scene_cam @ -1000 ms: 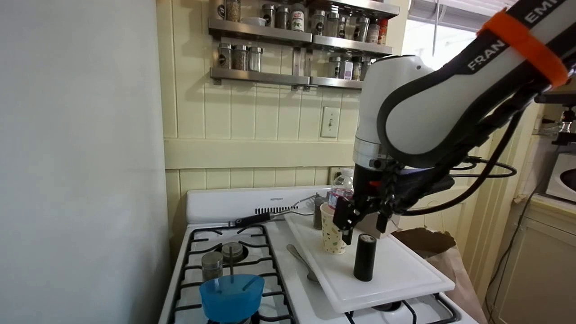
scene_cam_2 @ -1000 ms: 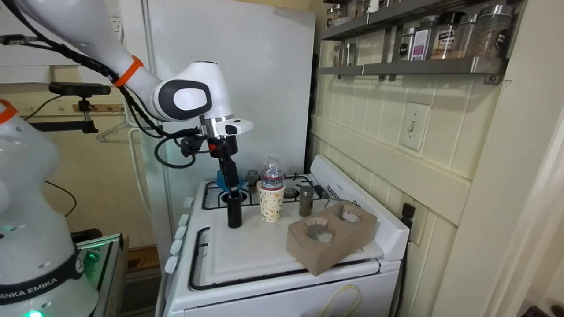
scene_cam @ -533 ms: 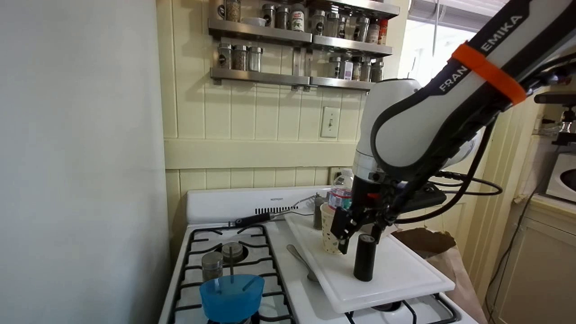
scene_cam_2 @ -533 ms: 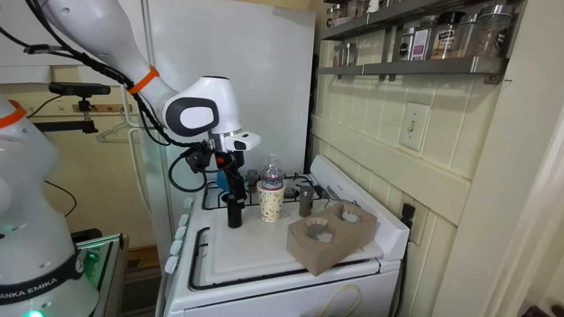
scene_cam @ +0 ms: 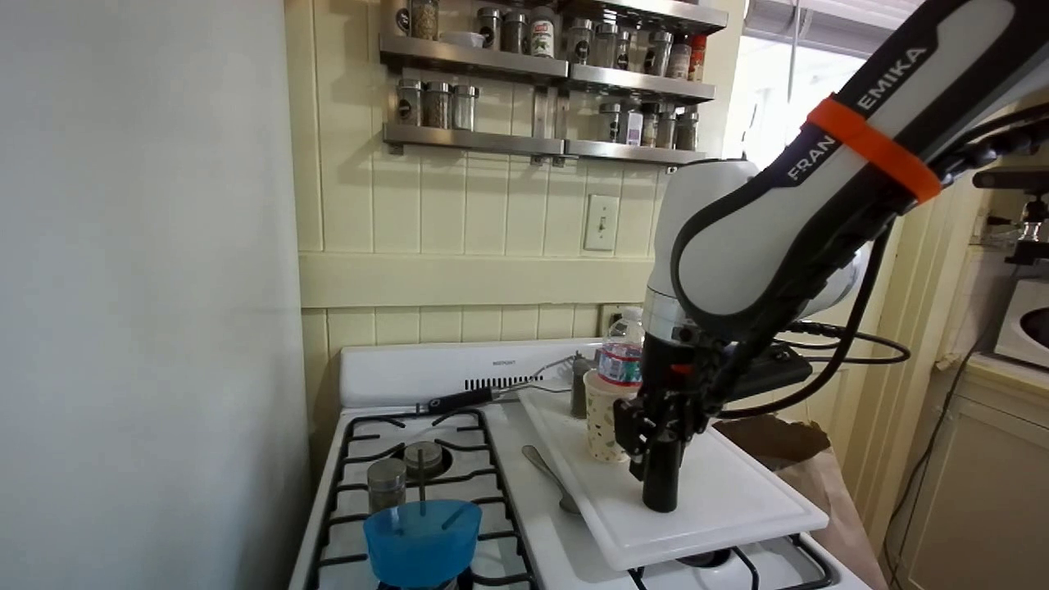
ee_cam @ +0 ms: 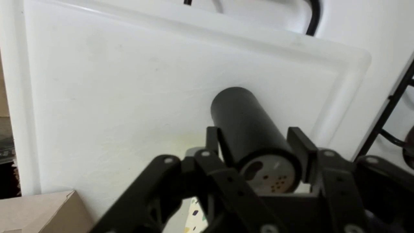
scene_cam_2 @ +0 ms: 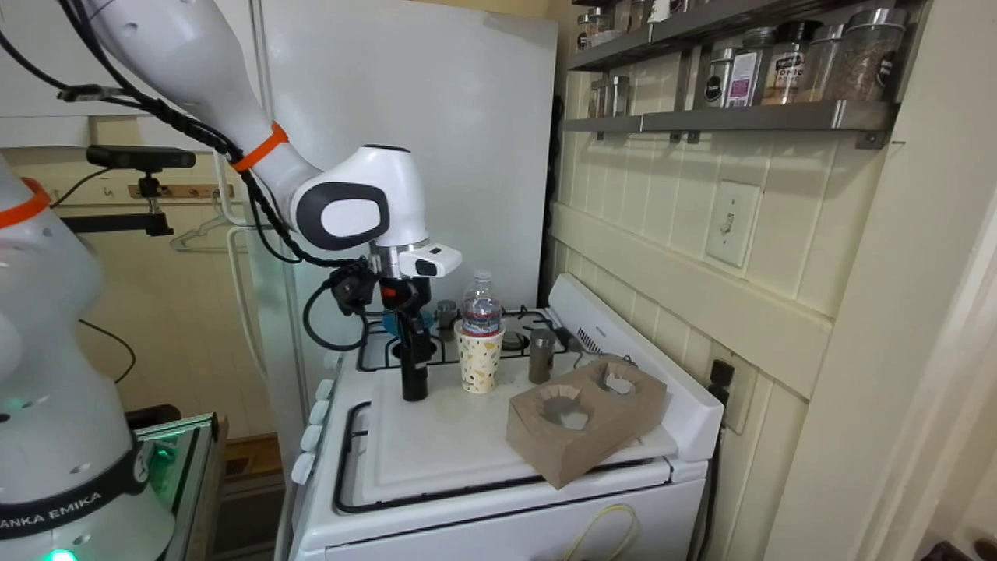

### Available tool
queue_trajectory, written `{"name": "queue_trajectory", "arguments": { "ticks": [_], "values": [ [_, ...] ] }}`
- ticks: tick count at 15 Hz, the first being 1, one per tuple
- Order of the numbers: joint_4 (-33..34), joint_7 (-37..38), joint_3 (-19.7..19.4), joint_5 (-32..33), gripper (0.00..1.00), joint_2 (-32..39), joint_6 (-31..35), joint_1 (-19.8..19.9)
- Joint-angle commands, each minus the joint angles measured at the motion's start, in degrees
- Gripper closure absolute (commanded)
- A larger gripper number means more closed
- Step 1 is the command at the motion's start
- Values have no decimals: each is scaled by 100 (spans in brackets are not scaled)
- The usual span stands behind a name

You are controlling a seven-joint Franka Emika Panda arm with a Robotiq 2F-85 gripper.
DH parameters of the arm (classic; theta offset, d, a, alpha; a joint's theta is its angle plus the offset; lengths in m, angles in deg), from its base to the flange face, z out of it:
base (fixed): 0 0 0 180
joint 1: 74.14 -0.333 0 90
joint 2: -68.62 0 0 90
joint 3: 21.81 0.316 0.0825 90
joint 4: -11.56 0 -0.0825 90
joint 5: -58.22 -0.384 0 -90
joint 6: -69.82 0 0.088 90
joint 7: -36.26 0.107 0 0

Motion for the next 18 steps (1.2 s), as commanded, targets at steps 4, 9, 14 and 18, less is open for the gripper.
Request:
{"name": "queue_trajectory", "arguments": {
  "ticks": [4, 9, 14, 18],
  "values": [
    [9, 27, -31, 39, 82, -155, -256, 34],
    [46, 349, -63, 373, 82, -710, -760, 374],
    [24, 472, -260, 310, 82, -1352, -1635, 710],
    [45, -198, -458, 987, 82, -1576, -1475, 1007]
  ]
}}
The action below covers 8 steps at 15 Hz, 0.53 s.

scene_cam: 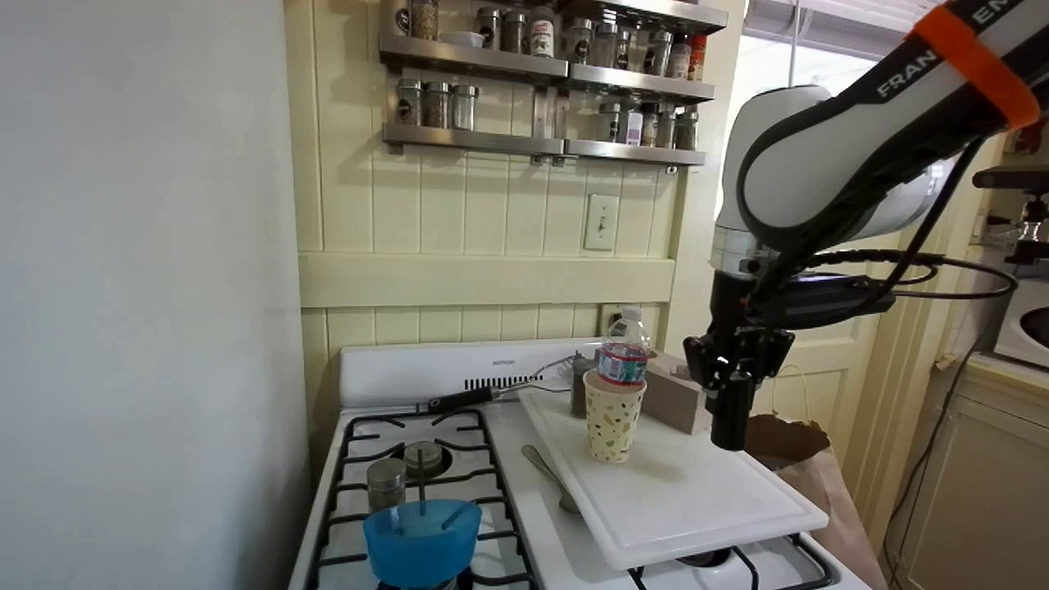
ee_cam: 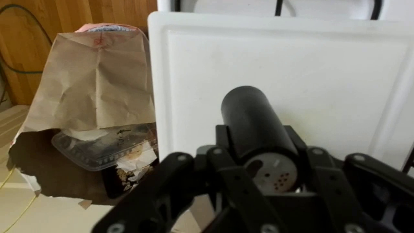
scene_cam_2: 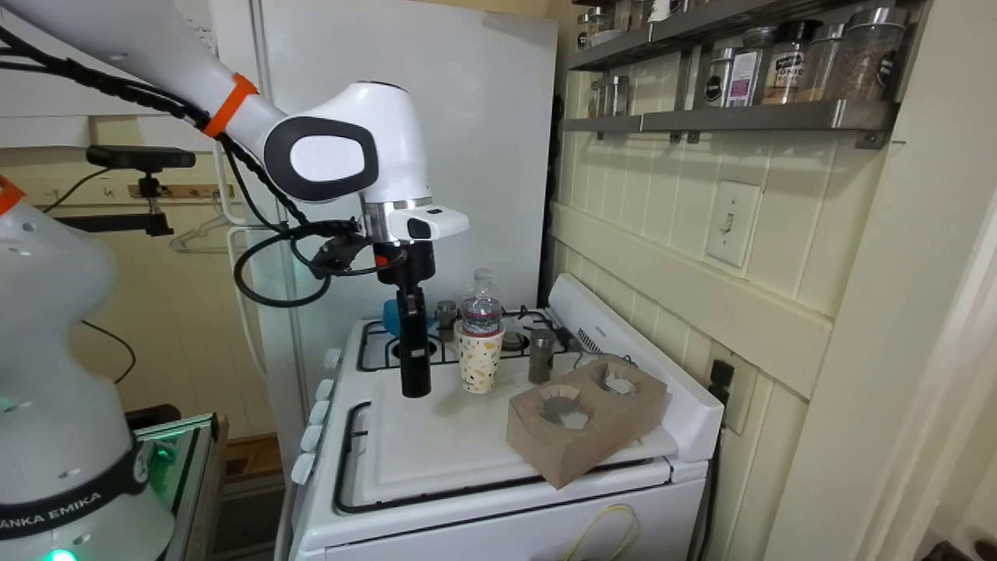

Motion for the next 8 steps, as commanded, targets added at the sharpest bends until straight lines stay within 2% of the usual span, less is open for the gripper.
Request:
{"name": "queue_trajectory", "arguments": {
  "ticks": [1, 3, 4, 5, 7, 8],
  "values": [
    [-88, -682, -221, 586, 82, -350, 31, 202],
    [-95, -1073, -436, 645, 82, -424, 326, 183],
    [14, -714, -290, 530, 82, -221, 115, 178],
    [22, -777, -340, 527, 57, -245, 145, 188],
    [21, -768, -328, 528, 57, -231, 144, 186],
    [21, -761, -313, 530, 82, -221, 144, 183]
  ]
}}
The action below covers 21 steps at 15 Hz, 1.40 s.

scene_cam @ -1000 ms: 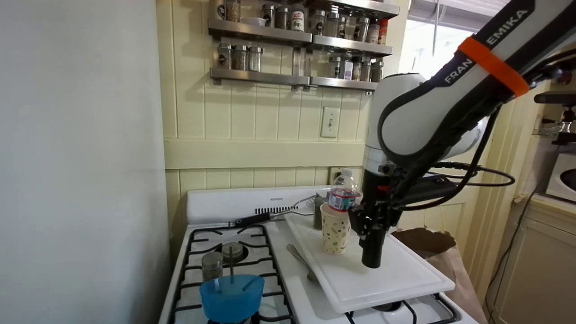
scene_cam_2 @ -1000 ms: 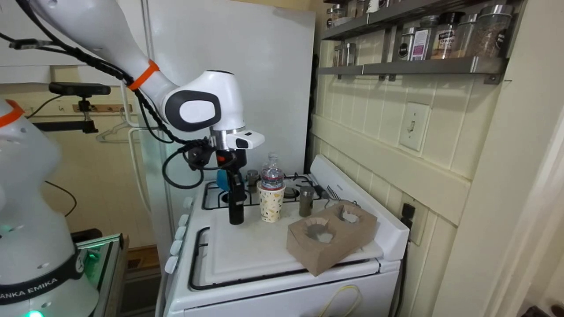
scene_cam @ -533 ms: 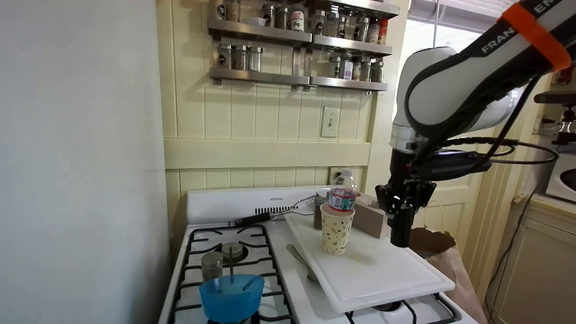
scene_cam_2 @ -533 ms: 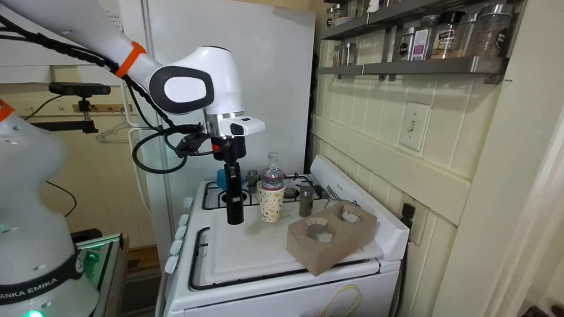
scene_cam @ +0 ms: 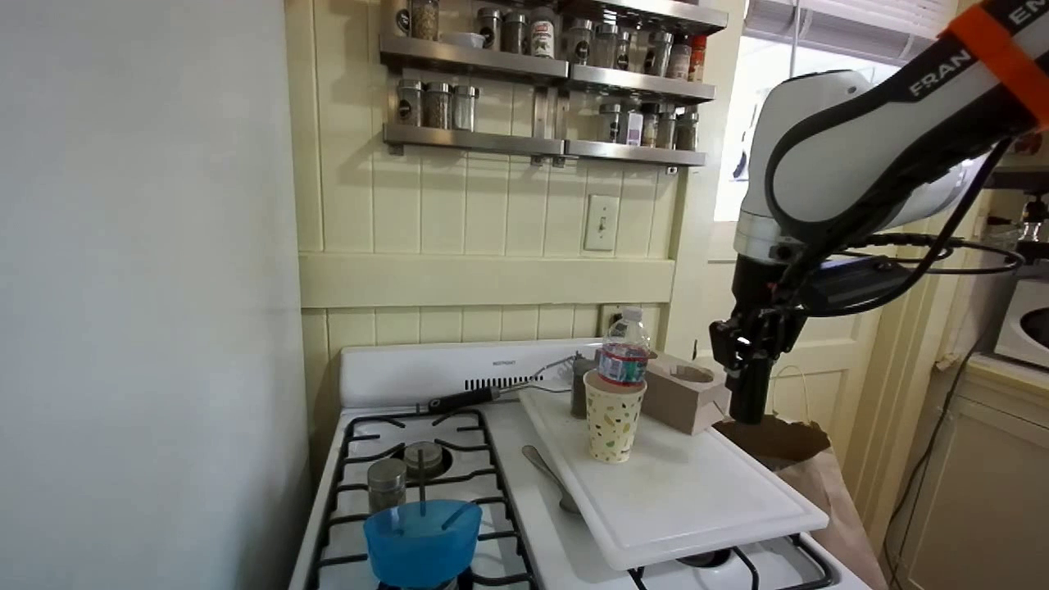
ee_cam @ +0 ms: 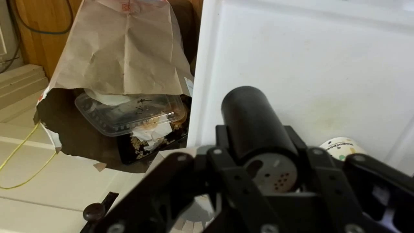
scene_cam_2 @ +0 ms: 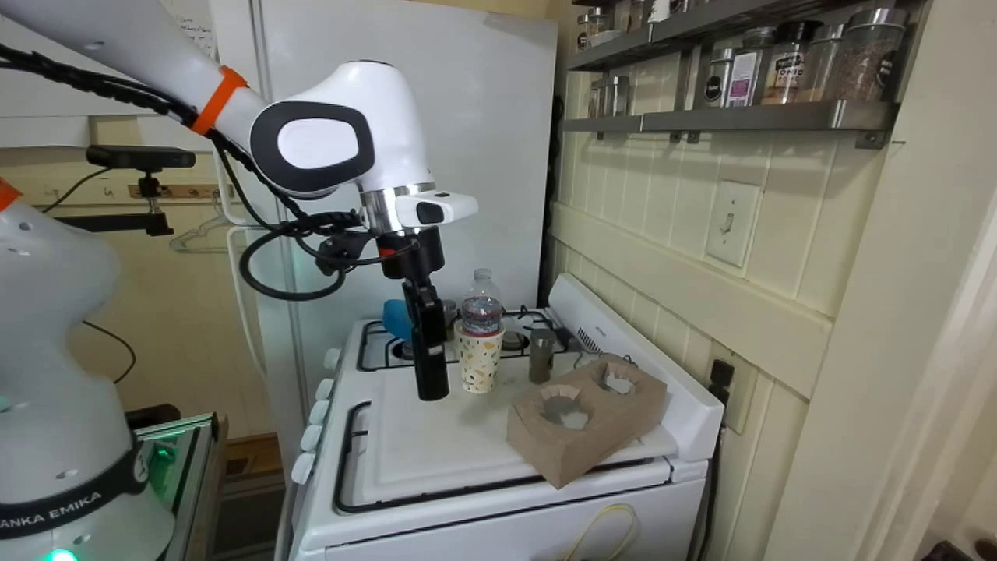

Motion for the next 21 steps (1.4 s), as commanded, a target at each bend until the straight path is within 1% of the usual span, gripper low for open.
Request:
{"name": "queue_trajectory", "arguments": {
  "ticks": [1, 4, 7, 8, 9, 10, 11, 13, 15, 17, 20, 21],
  "values": [
    [3, -358, -168, 38, 82, -6, 39, 7],
    [-69, -1273, -701, 34, 82, -37, 311, 63],
    [21, -2188, -1271, -247, 82, 164, 623, -65],
    [30, -2487, -1448, -387, 82, 246, 818, -160],
    [107, -2886, -1687, -654, 82, 332, 957, -337],
    [213, -3136, -1834, -915, 82, 456, 938, -484],
    [390, -3318, -1931, -1218, 82, 581, 701, -645],
    [687, -3498, -1941, -1567, 82, 740, 341, -818],
    [910, -3815, -1926, -1731, 82, 964, 168, -934],
    [1121, -4118, -1855, -1709, 82, 1199, 93, -959],
    [1348, -4555, -1653, -1544, 82, 1500, 206, -932],
    [1446, -4649, -1595, -1586, 82, 1619, 221, -923]
  ]
}}
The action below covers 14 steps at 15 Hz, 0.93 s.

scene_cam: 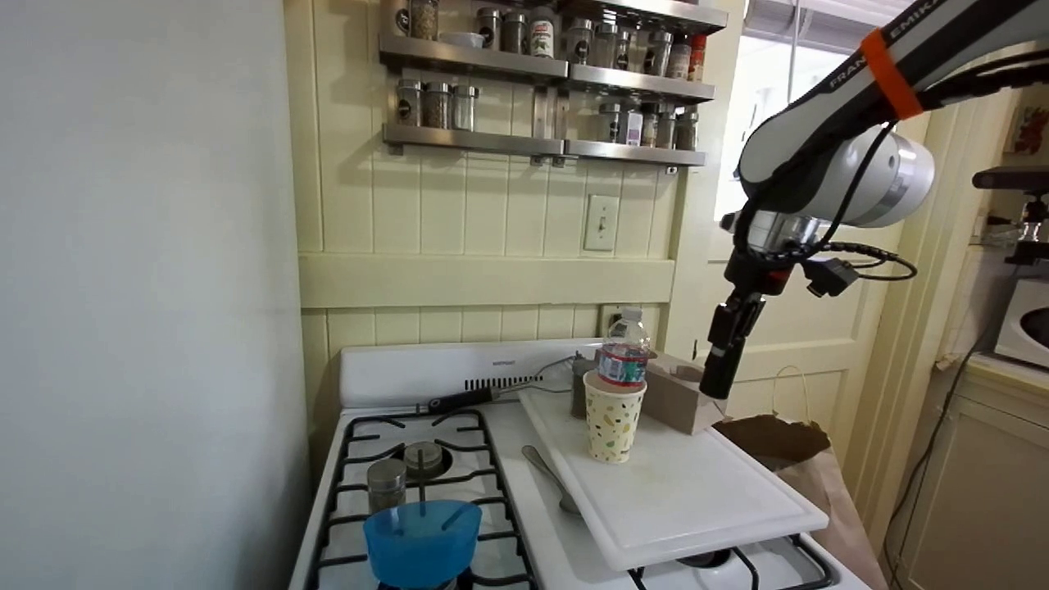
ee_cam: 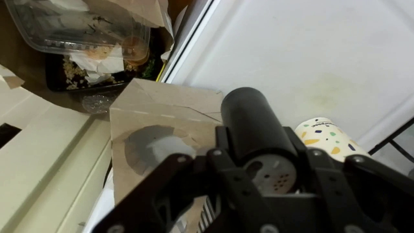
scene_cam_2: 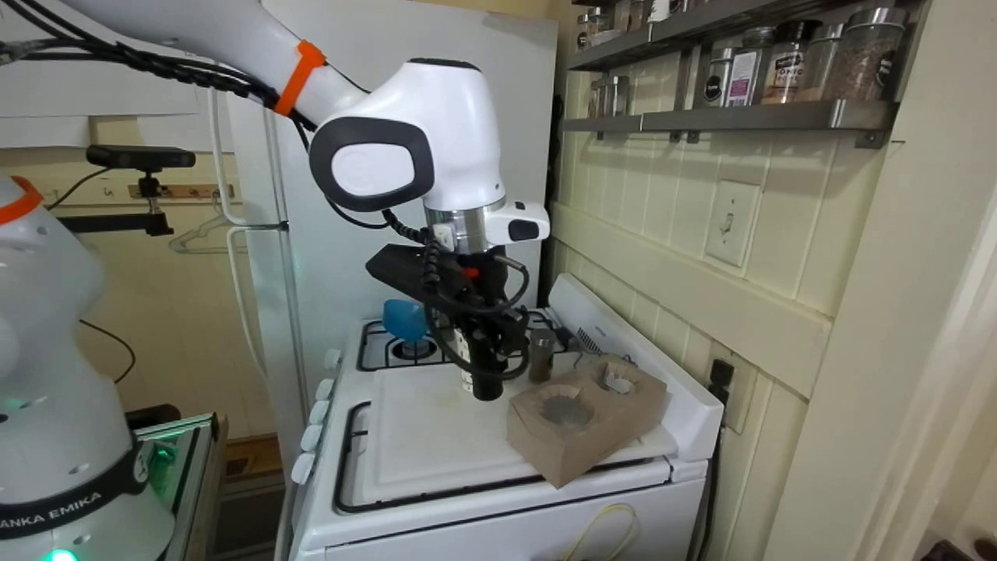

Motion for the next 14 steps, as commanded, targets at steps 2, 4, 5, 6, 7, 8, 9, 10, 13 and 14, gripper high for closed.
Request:
{"name": "queue_trajectory", "arguments": {
  "ticks": [2, 4, 5, 6, 7, 8, 9, 10, 13, 14],
  "values": [
    [511, -400, 317, -36, 82, 571, -75, 64],
    [639, -357, 466, 1, 82, 691, -58, 104],
    [699, -401, 506, -49, 82, 775, -47, 107],
    [762, -449, 540, -107, 82, 839, -72, 112],
    [796, -397, 592, -97, 82, 911, -48, 132],
    [822, -362, 636, -88, 82, 963, -41, 145],
    [833, -253, 695, -27, 82, 1042, 2, 165],
    [824, -5, 777, 170, 82, 1094, 88, 223],
    [768, 878, 981, 606, 82, 1161, 234, 351],
    [739, 1139, 1026, 673, 82, 1151, 216, 366]
  ]
}}
